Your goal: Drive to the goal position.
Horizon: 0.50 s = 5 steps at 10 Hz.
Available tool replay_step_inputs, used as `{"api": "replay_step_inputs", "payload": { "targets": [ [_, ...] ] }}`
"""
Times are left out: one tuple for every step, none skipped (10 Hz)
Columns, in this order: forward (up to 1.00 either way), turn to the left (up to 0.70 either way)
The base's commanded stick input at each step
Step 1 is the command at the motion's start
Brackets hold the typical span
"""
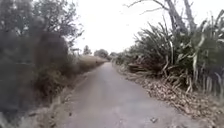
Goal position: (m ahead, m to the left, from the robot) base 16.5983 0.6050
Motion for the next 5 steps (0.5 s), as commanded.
{"api": "replay_step_inputs", "payload": {
  "targets": [
    [0.85, 0.0],
    [0.85, 0.0],
    [0.85, 0.0],
    [1.0, 0.0],
    [1.0, 0.0]
  ]
}}
